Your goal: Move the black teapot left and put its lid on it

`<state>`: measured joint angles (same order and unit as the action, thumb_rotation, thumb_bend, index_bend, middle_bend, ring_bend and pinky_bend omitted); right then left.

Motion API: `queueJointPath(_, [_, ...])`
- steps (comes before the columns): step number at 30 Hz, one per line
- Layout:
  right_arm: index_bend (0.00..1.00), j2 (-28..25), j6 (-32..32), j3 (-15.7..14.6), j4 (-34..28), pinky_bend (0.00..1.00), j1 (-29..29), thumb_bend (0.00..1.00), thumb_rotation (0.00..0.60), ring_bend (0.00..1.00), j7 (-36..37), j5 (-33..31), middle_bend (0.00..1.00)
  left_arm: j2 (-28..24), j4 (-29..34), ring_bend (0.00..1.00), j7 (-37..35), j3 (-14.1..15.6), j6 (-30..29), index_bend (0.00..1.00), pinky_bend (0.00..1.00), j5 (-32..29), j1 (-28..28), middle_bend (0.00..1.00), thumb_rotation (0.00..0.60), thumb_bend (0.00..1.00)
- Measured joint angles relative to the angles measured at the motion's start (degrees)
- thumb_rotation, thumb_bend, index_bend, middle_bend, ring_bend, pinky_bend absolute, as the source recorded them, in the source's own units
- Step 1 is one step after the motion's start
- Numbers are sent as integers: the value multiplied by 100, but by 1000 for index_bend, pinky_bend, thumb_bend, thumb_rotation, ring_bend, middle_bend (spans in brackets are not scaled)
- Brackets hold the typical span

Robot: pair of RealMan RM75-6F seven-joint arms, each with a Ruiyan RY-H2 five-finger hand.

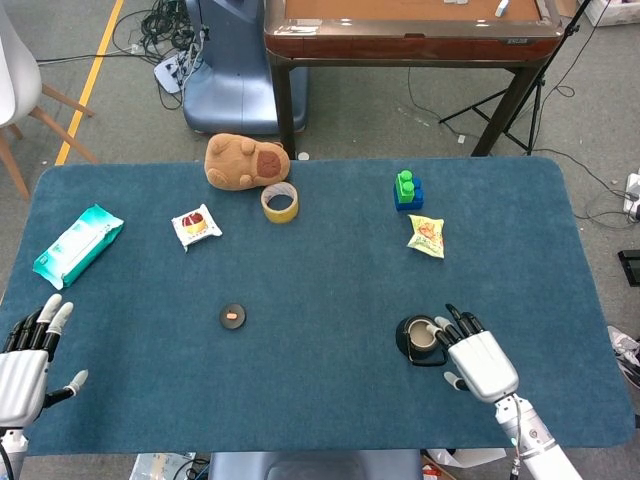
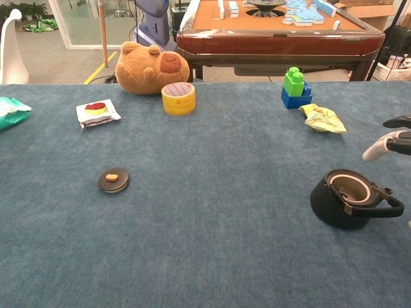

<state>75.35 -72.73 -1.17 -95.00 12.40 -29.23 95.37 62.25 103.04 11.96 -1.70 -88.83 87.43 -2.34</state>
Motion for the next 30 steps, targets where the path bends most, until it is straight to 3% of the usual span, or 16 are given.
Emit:
queueJointPath(17, [261, 896, 117, 145, 838, 204, 251, 0, 600, 78, -126, -113, 226, -30, -50, 0, -125, 34, -20, 0, 60, -16, 59, 0, 600, 198])
queueJointPath(30, [261, 938, 110, 446, 821, 203, 453, 157, 600, 79, 283, -416, 251, -77, -10, 0, -117, 21, -15, 25, 61, -39, 67, 0, 600, 198])
